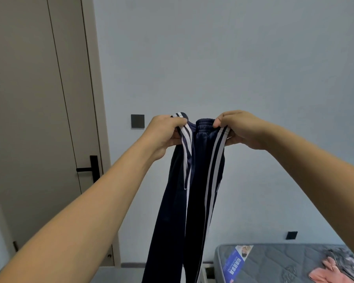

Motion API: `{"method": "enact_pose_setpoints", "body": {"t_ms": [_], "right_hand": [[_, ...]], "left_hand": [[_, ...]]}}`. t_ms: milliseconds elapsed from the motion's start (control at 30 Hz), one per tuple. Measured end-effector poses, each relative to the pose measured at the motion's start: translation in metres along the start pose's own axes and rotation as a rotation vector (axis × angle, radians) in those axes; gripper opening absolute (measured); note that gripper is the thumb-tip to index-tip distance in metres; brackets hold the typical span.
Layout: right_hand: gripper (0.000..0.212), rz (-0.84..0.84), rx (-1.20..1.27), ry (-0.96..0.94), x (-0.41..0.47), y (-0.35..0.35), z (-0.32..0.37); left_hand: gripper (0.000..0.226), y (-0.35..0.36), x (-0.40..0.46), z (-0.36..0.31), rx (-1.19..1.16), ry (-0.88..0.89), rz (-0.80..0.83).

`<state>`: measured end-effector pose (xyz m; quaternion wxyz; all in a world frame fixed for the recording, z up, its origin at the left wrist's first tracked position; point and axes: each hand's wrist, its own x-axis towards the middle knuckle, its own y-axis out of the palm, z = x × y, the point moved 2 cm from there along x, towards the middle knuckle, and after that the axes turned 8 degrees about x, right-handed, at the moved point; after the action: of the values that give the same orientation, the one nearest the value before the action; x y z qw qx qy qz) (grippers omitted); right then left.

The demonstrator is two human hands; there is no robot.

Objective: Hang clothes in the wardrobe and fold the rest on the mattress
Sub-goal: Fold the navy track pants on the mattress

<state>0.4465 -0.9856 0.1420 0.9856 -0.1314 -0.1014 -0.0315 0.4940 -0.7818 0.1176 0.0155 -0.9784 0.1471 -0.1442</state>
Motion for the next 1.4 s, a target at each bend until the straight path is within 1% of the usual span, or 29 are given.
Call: {"method": "enact_pose_setpoints", "body": {"t_ms": [67,167,233,300,367,500,567,633,733,833,933,1000,1033,1067,1100,1133,1167,1200,1267,1333,1367,1400], "right_hand": [[0.021,0.016,0.037,-0.008,-0.001,0.002,0.001],[0.02,-0.012,0.088,-0.001,0.001,0.008,0.003],[0.023,-0.015,0.107,0.009,0.003,0.012,0.003],[0.032,0.0,0.073,0.018,0.002,0.014,0.002],[0.041,0.006,0.024,0.031,0.002,0.012,0.002],[0.047,0.018,-0.037,0.051,0.0,0.011,0.004],[0.051,0.016,-0.078,0.064,0.0,0.012,0.004],[0.046,0.016,-0.108,0.072,0.001,0.013,0.003],[0.035,0.023,-0.134,0.095,0.001,0.012,0.004],[0.038,0.024,-0.186,0.131,0.002,0.01,0.005],[0.033,0.059,-0.304,0.152,0.0,0.01,0.003],[0.026,0.011,-0.35,0.128,-0.002,0.011,-0.002],[0.023,-0.035,-0.35,0.1,-0.003,0.01,-0.006],[0.02,-0.078,-0.322,0.069,-0.004,0.01,-0.01],[0.018,-0.103,-0.258,0.036,-0.005,0.01,-0.013],[0.016,-0.106,-0.17,0.005,-0.007,0.011,-0.016],[0.015,-0.094,-0.078,-0.025,-0.008,0.013,-0.018],[0.014,-0.078,0.003,-0.052,-0.009,0.017,-0.02],[0.01,-0.073,0.114,-0.105,-0.009,0.029,-0.027],[0.013,-0.13,0.175,-0.151,-0.005,0.042,-0.04],[0.015,-0.186,0.191,-0.17,-0.004,0.046,-0.049],[0.016,-0.26,0.199,-0.179,-0.002,0.049,-0.06]], "left_hand": [[0.007,0.004,-0.003,0.002,0.07,0.072,0.017],[0.017,0.02,-0.009,0.012,0.099,0.156,0.031],[0.026,0.03,-0.013,0.023,0.089,0.185,0.056],[0.035,0.034,-0.016,0.031,0.08,0.224,0.052],[0.037,0.034,-0.018,0.036,0.094,0.288,-0.033],[0.034,0.033,-0.017,0.04,0.238,0.407,-0.321],[0.039,0.038,-0.021,0.042,0.317,0.496,-0.379],[0.046,0.044,-0.025,0.045,0.34,0.566,-0.396],[0.048,0.051,-0.026,0.05,0.329,0.605,-0.412],[0.049,0.057,-0.025,0.058,0.325,0.619,-0.397],[0.047,0.061,-0.025,0.062,0.301,0.624,-0.348],[0.033,0.059,-0.02,0.072,0.246,0.575,-0.271],[0.023,0.055,-0.014,0.08,0.181,0.492,-0.24],[0.014,0.048,-0.007,0.092,0.1,0.363,-0.212],[0.018,0.04,0.001,0.107,0.051,0.208,-0.183],[0.028,0.033,0.007,0.123,0.04,0.059,-0.131],[0.036,0.027,0.011,0.139,0.055,-0.051,-0.052],[0.041,0.023,0.014,0.154,0.053,-0.116,0.038],[0.04,0.02,0.017,0.175,-0.024,-0.161,0.167],[0.037,0.023,0.019,0.18,-0.104,-0.252,0.193],[0.036,0.022,0.023,0.186,-0.146,-0.292,0.192],[0.038,0.022,0.027,0.194,-0.202,-0.307,0.229]]}}
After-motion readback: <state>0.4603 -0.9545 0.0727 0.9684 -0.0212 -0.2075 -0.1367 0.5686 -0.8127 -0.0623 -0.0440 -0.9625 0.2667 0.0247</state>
